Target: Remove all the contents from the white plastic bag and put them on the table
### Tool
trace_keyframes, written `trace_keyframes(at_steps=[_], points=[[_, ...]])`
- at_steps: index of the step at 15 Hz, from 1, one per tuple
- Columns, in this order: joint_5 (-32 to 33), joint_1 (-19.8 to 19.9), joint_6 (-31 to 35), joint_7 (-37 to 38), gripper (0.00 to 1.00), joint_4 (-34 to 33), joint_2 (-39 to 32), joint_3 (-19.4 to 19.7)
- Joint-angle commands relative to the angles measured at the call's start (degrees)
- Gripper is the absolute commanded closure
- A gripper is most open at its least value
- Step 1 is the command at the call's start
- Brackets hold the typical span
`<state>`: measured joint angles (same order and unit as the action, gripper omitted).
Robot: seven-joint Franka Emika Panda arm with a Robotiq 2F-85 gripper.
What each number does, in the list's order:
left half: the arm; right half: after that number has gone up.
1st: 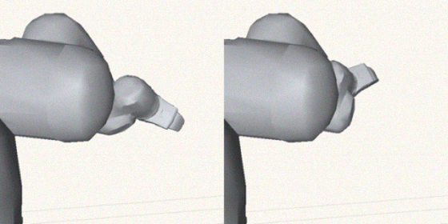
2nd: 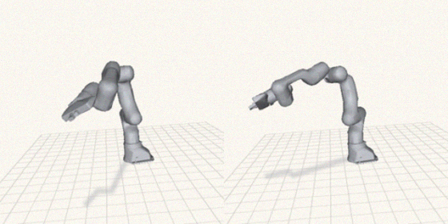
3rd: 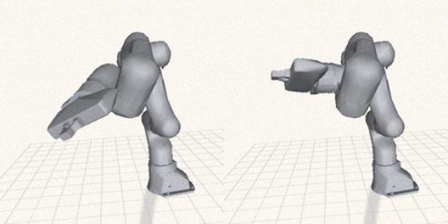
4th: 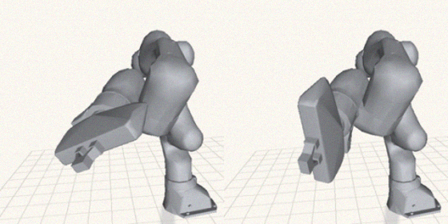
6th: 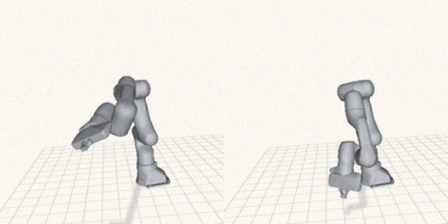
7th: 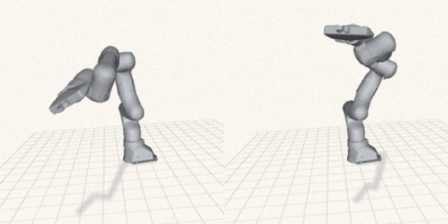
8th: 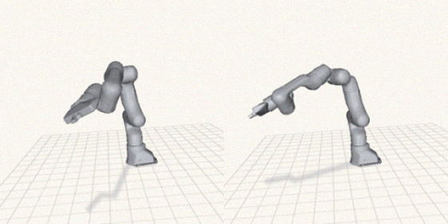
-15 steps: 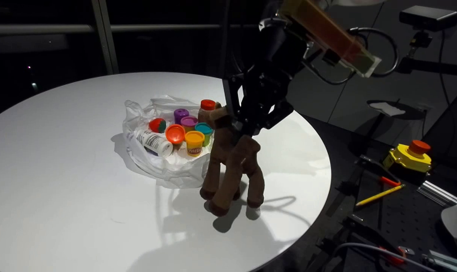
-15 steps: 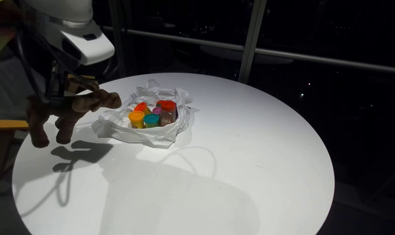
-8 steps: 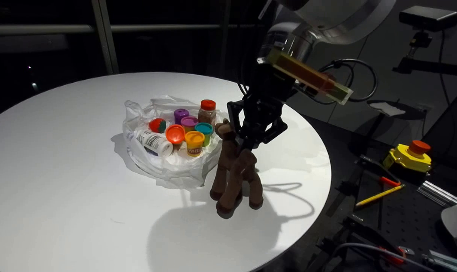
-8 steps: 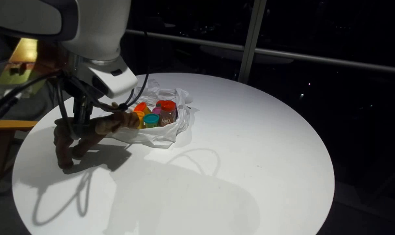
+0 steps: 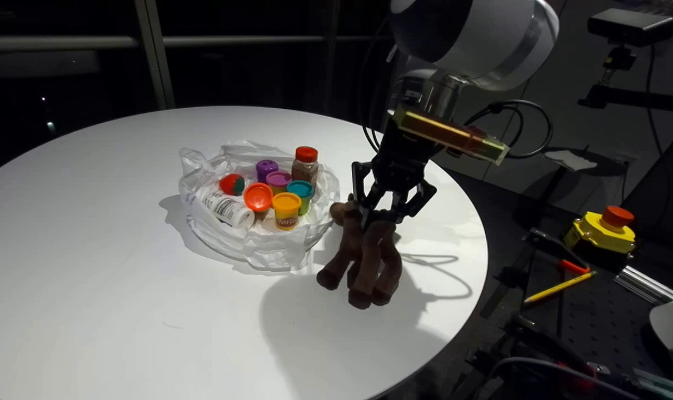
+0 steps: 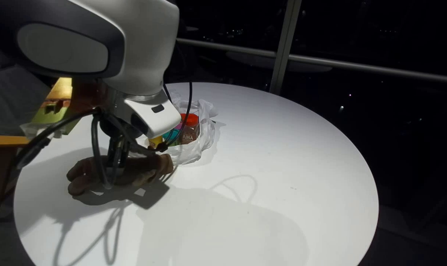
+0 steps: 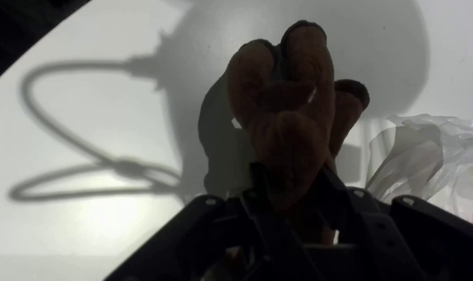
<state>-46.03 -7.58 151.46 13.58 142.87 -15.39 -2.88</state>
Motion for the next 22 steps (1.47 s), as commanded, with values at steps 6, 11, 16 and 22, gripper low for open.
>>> trace_keyframes(at_steps=[6,11,16,22], points=[[20.8,-1.3,-6.0,21.9,0.00,-1.3,12.7,0.6],[21.5,-1.2,-16.5,23.9,0.00,-15.0,9.5,-3.1],[24.9,-1.8,-20.1,25.5,0.00,-24.2,-1.4,-3.9],[35.7,-7.1,-19.6,30.2,0.00,-29.2,-12.0,-1.6]])
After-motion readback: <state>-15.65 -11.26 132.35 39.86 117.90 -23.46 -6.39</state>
